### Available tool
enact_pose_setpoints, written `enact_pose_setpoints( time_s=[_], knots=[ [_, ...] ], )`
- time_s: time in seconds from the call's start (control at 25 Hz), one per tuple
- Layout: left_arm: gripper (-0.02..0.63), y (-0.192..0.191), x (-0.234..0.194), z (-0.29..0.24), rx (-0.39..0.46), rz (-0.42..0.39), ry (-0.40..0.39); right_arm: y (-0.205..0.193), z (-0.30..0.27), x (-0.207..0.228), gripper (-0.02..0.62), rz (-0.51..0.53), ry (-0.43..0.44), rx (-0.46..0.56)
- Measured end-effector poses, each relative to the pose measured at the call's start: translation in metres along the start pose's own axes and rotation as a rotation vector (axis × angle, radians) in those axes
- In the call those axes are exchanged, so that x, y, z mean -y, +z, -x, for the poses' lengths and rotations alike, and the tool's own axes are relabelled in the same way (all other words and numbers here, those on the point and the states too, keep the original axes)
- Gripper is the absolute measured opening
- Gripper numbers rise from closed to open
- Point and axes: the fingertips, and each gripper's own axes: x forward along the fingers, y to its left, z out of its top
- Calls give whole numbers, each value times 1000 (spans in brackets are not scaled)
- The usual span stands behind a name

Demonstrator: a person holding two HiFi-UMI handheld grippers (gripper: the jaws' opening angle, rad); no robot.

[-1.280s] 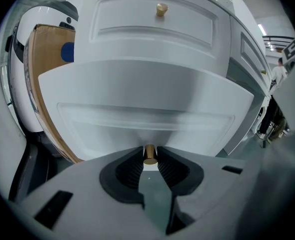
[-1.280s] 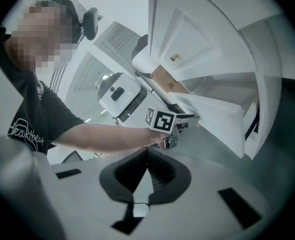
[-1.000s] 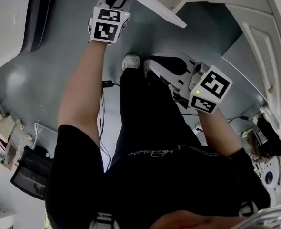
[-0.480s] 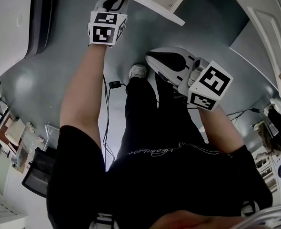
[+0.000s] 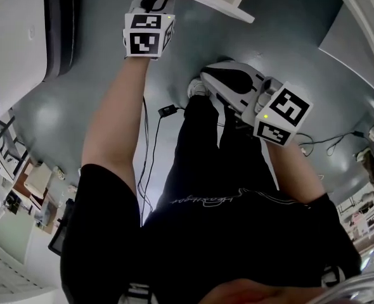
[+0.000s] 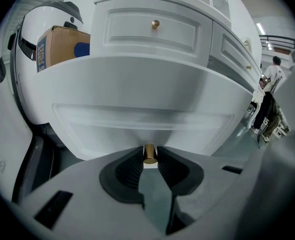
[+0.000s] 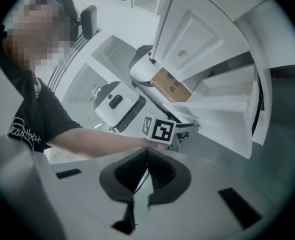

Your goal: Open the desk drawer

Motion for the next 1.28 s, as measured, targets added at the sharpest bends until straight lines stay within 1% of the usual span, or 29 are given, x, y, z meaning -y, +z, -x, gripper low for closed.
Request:
enact_pose_setpoints(
  time_s=[0.12,0.24,0.52,0.68,0.88,1.28],
  knots=[
    [89,-3,-1,4,-5,24,-17,-5,-4,-7,5,-19,-4,37],
    [89,-8,-6,7,-17,18,-22,-9,-8,-14,5,-36,-4,64],
    [89,-15,-5,14,-15,29,-17,-21,1,-19,5,-42,-29,68],
    [89,-19,1,19,-3,22,-20,-29,3,-21,5,-56,-23,83],
    [89,-27,-3,28,8,24,-11,-44,-3,-26,5,-52,-8,49],
    [89,-51,0,49,-18,29,12,-58,1,-46,5,-8,12,-5]
  ],
)
